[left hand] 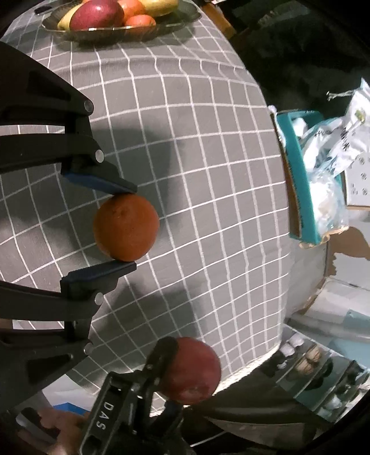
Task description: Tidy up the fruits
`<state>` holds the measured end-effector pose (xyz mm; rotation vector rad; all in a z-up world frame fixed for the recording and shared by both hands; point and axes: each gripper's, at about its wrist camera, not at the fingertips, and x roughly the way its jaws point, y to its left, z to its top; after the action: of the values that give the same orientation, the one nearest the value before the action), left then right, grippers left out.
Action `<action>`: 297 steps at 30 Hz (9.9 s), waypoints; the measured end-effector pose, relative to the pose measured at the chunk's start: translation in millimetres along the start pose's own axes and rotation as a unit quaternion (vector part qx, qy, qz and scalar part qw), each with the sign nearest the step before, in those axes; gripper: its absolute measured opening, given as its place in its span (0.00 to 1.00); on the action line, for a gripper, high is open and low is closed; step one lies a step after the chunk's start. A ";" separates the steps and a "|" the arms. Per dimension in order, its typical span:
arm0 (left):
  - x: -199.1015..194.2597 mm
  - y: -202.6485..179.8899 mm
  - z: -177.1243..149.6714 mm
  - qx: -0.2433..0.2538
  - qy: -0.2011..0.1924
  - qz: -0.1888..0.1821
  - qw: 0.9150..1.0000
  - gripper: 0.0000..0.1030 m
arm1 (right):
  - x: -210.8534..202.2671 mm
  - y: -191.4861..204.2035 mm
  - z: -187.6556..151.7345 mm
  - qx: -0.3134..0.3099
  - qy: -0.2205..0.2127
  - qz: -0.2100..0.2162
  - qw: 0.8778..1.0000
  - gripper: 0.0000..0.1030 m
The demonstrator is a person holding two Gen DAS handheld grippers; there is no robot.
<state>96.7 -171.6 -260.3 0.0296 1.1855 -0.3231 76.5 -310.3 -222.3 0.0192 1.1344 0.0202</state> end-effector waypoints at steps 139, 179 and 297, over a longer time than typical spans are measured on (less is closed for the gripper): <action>-105.8 358.6 -83.0 -0.329 -0.078 0.125 0.933 0.78 | 54.4 371.2 93.1 -0.199 0.032 0.195 0.960 0.74; -177.9 329.9 -78.6 -0.300 -0.143 0.152 0.931 0.85 | -36.2 357.1 99.6 -0.239 -0.078 0.140 0.958 0.80; -343.4 191.3 -60.1 -0.152 -0.367 0.197 0.896 0.99 | -237.2 232.4 71.4 -0.165 -0.313 0.112 0.929 0.82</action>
<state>-22.5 102.0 2.4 -0.1171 0.4419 0.2120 39.6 -84.6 28.7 -0.1379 0.4731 0.3838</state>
